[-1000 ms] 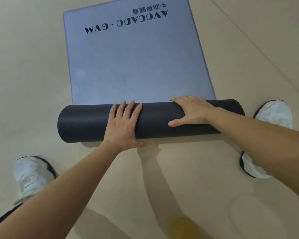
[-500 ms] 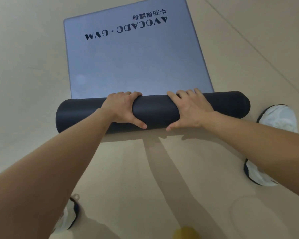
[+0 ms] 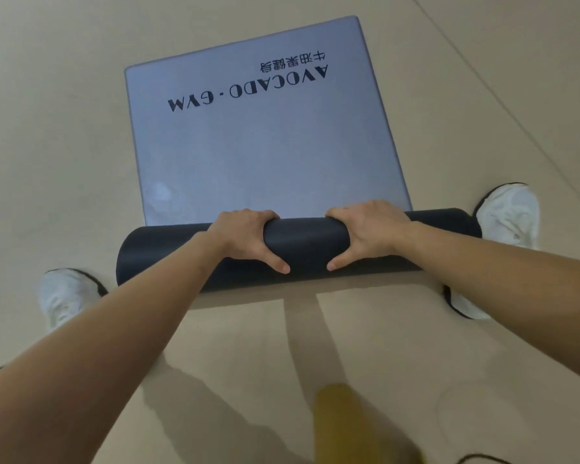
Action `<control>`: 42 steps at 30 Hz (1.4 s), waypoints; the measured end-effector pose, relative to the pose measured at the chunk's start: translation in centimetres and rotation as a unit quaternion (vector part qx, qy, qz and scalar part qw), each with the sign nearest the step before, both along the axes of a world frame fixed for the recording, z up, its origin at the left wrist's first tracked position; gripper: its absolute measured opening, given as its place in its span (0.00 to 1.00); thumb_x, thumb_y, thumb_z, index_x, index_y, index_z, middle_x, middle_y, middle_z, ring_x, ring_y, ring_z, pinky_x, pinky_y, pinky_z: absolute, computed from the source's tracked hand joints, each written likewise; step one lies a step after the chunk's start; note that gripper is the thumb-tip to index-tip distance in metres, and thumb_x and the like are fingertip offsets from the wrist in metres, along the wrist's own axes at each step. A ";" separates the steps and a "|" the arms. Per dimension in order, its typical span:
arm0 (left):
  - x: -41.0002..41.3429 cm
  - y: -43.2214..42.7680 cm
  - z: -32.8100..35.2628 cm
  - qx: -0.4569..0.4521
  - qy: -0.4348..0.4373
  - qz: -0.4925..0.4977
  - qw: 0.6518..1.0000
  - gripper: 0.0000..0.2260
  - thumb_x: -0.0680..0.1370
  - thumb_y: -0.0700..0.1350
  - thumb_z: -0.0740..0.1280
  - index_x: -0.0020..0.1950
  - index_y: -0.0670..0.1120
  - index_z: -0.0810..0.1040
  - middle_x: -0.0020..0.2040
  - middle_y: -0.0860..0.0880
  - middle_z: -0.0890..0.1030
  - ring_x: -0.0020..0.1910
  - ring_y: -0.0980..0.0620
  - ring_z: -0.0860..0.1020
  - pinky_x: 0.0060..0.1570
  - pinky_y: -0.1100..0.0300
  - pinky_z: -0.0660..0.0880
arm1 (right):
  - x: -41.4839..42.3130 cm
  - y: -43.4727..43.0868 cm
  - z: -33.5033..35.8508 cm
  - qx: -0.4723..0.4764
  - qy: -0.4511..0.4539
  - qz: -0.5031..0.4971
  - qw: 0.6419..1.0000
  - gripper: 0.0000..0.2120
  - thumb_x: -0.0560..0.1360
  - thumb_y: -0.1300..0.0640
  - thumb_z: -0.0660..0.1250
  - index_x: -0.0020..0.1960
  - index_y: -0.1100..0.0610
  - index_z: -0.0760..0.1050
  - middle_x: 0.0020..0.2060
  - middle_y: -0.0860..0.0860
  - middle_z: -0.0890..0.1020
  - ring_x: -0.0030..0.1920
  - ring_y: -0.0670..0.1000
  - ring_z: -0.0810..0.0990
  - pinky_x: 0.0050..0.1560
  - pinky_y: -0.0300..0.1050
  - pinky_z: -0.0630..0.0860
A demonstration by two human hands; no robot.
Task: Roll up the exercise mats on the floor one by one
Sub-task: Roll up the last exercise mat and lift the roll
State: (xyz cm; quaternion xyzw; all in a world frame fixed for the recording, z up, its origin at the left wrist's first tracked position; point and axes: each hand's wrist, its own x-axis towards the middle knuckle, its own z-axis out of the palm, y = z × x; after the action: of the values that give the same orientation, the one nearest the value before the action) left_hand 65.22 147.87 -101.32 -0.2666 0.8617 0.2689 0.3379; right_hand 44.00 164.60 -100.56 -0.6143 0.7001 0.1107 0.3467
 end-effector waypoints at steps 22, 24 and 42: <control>10.8 16.2 -2.1 -0.238 0.074 -0.012 0.968 0.39 0.81 0.72 0.46 0.85 0.47 0.53 0.84 0.43 0.57 0.83 0.39 0.53 0.80 0.38 0.48 | 2.9 2.5 -4.3 0.147 -0.100 -0.092 0.980 0.47 0.64 0.18 0.64 0.75 0.45 0.70 0.71 0.50 0.76 0.68 0.56 0.76 0.65 0.57 0.75; 10.1 14.9 -2.3 -0.240 0.088 -0.017 0.967 0.39 0.81 0.72 0.46 0.84 0.48 0.57 0.83 0.43 0.61 0.81 0.38 0.58 0.80 0.38 0.51 | 3.1 2.5 -3.9 0.102 -0.040 -0.077 0.991 0.43 0.70 0.20 0.60 0.75 0.47 0.70 0.69 0.51 0.78 0.66 0.56 0.76 0.62 0.54 0.74; 2.1 3.1 -2.2 -0.165 0.099 0.029 0.981 0.29 0.82 0.68 0.52 0.69 0.50 0.78 0.62 0.48 0.83 0.62 0.44 0.78 0.63 0.46 0.70 | 8.3 5.8 -4.4 -0.224 0.153 -0.029 0.962 0.37 0.82 0.33 0.49 0.74 0.61 0.68 0.69 0.62 0.76 0.69 0.63 0.74 0.71 0.63 0.68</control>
State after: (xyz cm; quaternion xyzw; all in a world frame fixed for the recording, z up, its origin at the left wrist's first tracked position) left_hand 67.31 150.93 -103.53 -0.3155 0.9152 0.1583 0.1944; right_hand 52.32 170.43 -104.94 -0.6314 0.7693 0.0338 0.0916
